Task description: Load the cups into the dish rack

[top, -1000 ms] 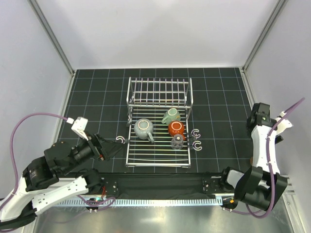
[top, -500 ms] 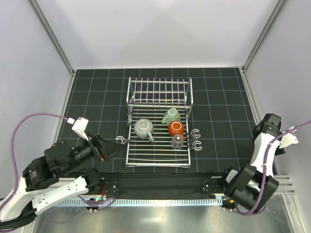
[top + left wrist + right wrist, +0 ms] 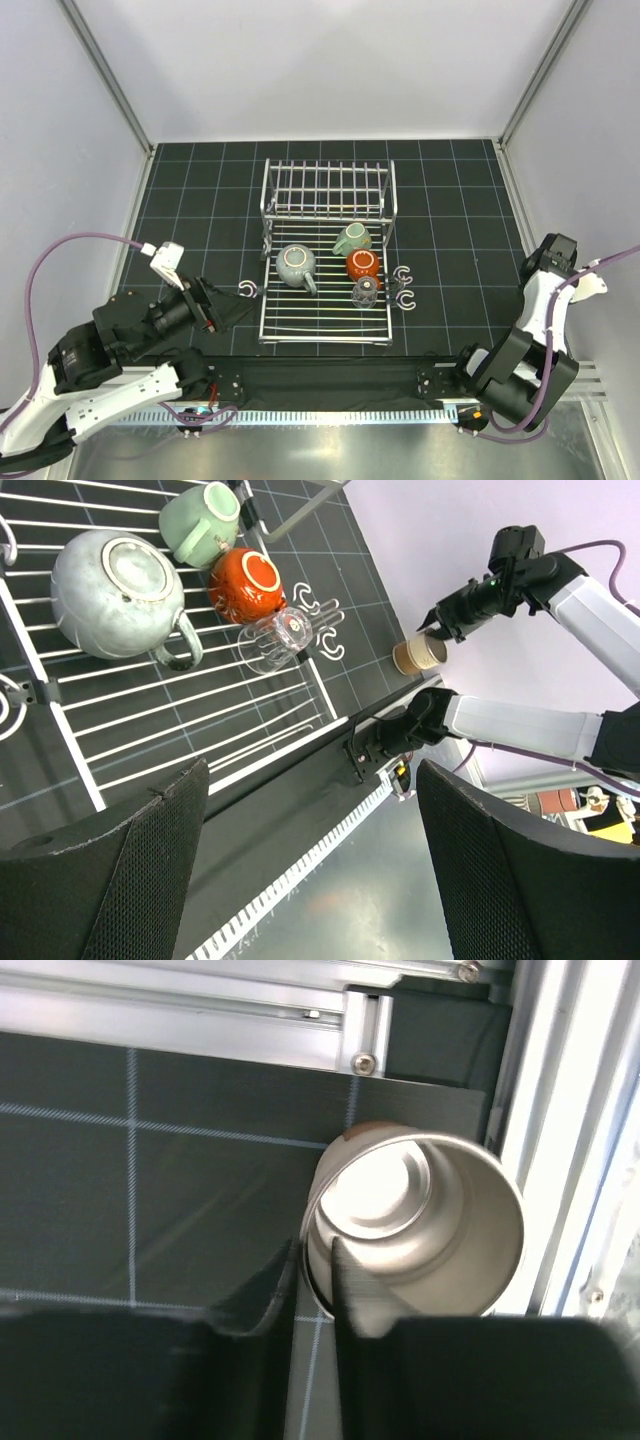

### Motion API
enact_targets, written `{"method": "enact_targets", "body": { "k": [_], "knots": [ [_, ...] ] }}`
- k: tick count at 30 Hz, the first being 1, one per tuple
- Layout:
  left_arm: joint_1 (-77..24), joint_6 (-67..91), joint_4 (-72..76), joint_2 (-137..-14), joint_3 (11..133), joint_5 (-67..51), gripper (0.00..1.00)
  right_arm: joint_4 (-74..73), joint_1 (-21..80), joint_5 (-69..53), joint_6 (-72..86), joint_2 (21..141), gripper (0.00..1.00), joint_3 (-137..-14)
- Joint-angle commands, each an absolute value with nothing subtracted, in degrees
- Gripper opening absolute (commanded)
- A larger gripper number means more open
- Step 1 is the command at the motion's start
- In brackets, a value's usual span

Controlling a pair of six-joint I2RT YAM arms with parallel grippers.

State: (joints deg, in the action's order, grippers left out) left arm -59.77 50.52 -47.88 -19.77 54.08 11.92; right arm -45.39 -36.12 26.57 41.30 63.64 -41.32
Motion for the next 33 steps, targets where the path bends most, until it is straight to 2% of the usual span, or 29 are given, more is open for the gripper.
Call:
{"method": "enact_targets", "body": {
  "k": [1, 2, 6, 10, 13, 16, 17, 20, 27, 33],
  "knots": [
    [-59.9, 51.1, -46.1, -20.8, 53.3, 10.7, 0.81, -40.8, -36.5, 23.6, 38.7, 60.8, 0.07, -40.4],
    [-59.9, 51.2, -45.9, -20.9, 53.0, 10.6, 0.81, -40.3, -36.5, 22.9, 38.3, 60.0, 0.04, -40.2],
    [-59.9, 51.4, -45.2, -21.6, 52.6, 10.3, 0.81, -36.5, -36.5, 14.6, 33.8, 57.5, 0.04, -38.7],
    [-59.9, 51.6, -44.2, -22.4, 52.1, 9.8, 0.81, -33.6, -36.4, -2.4, 28.3, 54.6, 0.04, -39.5],
    [-59.9, 51.9, -43.4, -23.1, 51.9, 9.4, 0.81, -32.8, -36.1, -8.4, 26.8, 50.2, 0.04, -40.9],
    [-59.9, 52.3, -42.7, -23.6, 51.4, 9.1, 0.81, -30.8, -36.0, -22.2, 24.1, 45.5, 0.04, -42.5],
    [-59.9, 52.5, -42.4, -23.7, 51.3, 9.0, 0.81, -29.1, -35.9, -33.1, 24.4, 44.5, 0.04, -42.5],
    [-59.9, 53.1, -40.7, -24.0, 50.2, 8.5, 0.81, -19.0, -34.9, -48.0, 31.9, 40.5, 0.04, -40.8],
    [-59.9, 54.1, -36.9, -25.2, 49.0, 6.4, 0.8, -7.3, -29.5, -53.8, 41.5, 32.6, 0.04, -47.0],
    [-59.9, 54.1, -35.0, -25.6, 48.5, 5.2, 0.81, 2.7, -25.5, -57.1, 51.2, 33.2, 0.04, -54.7]
  ]
}}
